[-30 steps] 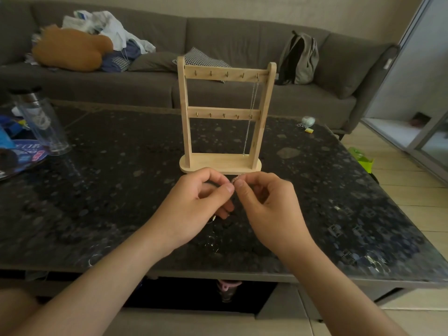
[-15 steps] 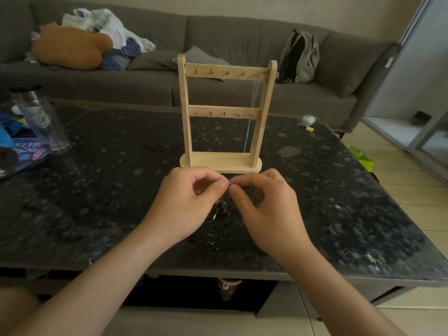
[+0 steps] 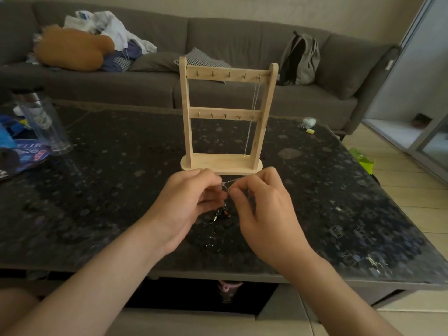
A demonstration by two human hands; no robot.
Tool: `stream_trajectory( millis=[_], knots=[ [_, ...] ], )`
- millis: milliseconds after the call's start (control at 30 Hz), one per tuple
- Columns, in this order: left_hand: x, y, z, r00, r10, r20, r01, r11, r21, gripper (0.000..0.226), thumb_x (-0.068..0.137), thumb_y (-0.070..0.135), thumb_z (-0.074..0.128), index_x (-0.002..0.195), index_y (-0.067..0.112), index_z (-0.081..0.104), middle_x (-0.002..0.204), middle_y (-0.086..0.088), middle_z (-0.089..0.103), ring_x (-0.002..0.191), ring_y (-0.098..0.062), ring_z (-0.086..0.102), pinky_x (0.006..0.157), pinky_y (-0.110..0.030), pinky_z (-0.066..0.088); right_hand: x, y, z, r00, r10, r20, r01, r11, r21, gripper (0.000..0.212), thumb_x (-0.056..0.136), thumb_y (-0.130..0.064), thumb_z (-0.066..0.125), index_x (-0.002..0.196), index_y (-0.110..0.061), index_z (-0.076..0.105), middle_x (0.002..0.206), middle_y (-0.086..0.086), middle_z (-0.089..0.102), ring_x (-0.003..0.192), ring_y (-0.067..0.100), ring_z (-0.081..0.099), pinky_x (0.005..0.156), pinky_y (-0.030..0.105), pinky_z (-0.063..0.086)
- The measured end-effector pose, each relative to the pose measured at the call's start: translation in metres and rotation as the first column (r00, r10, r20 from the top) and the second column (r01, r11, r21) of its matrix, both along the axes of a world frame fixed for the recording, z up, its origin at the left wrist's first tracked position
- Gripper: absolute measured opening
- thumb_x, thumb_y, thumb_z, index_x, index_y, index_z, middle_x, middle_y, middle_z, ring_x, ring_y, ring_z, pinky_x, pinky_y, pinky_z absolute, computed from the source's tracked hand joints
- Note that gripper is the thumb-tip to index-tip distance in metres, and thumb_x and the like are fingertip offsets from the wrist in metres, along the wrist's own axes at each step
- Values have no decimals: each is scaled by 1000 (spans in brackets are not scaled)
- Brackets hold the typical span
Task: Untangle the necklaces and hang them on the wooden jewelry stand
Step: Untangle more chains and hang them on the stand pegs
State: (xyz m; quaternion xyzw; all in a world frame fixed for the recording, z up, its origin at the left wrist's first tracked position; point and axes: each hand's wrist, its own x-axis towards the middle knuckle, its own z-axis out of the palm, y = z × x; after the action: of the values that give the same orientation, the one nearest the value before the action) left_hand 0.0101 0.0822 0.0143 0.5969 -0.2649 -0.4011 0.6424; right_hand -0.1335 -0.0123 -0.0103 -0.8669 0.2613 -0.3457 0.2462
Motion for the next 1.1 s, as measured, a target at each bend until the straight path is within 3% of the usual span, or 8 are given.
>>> stream_trajectory(
  millis=[67, 333, 533, 600, 700, 800, 1000, 1100],
  knots=[
    [1, -1, -3, 999, 46, 9, -46, 999, -4, 20, 101, 7, 62, 99, -13, 69, 92, -15, 69, 91, -25, 72, 105, -54, 60, 1, 2, 0, 1000, 9, -10, -10, 999, -34, 5, 102, -25, 67, 102, -23, 72, 104, -12, 47, 91, 4, 52, 78, 8, 42],
    [2, 1, 3, 995, 99, 15, -99, 995, -31, 17, 98, -2, 65, 84, 6, 70, 86, -10, 77, 84, -21, 77, 95, -44, 64, -1, 2, -4, 997, -70, 9, 71, 974, -214, 5, 96, -24, 75, 98, -20, 76, 98, -5, 48, 84, 17, 53, 76, 39, 54],
    [-1, 4, 2, 992, 79, 101, -81, 997, 12, 22, 95, -4, 72, 86, 13, 60, 96, -11, 82, 97, -25, 81, 98, -45, 63, -2, 2, 1, 989, -106, 100, 115, 989, -95, 11, 94, -25, 77, 104, -28, 81, 97, -16, 49, 88, 3, 53, 81, 14, 42],
    [-1, 4, 2, 989, 67, 133, -71, 997, 24, 22, 95, -2, 74, 88, 14, 61, 99, -10, 83, 103, -24, 80, 102, -46, 62, -2, 2, 1, 989, -106, 107, 113, 992, -59, 11, 94, -27, 76, 102, -31, 81, 97, -20, 50, 91, 4, 55, 84, 24, 48],
    [-2, 5, 1, 983, 47, 177, -55, 998, 37, 21, 95, 0, 75, 88, 14, 62, 101, -6, 84, 104, -19, 79, 106, -47, 59, -3, 4, 3, 991, -129, 27, 129, 992, 4, 20, 91, -43, 65, 84, -33, 80, 91, -18, 56, 92, 8, 56, 89, 44, 51],
    [-1, 5, 1, 964, 22, 266, -37, 998, 52, 20, 94, 3, 77, 86, 16, 64, 100, -2, 84, 104, -15, 78, 110, -50, 55, -4, 7, 7, 981, -187, -44, 188, 982, 19, 40, 87, -47, 52, 54, -23, 58, 60, -8, 58, 78, 8, 56, 89, 39, 42],
    [1, 4, -2, 878, -73, 473, 30, 995, 97, 16, 96, 15, 79, 87, 21, 68, 96, 3, 81, 95, -13, 77, 100, -41, 60, -3, 4, 22, 999, -46, 2, 38, 828, 559, 10, 101, -24, 61, 100, -29, 70, 72, 5, 78, 61, 16, 71, 54, 32, 51],
    [1, 4, -6, 815, -91, 572, 38, 994, 104, 18, 100, 16, 75, 87, 27, 67, 93, 7, 78, 90, -14, 75, 91, -35, 62, -3, 2, 21, 999, -4, -45, 30, 818, 574, 18, 104, -28, 61, 100, -29, 79, 70, -1, 78, 67, 11, 76, 54, 26, 54]
  ],
)
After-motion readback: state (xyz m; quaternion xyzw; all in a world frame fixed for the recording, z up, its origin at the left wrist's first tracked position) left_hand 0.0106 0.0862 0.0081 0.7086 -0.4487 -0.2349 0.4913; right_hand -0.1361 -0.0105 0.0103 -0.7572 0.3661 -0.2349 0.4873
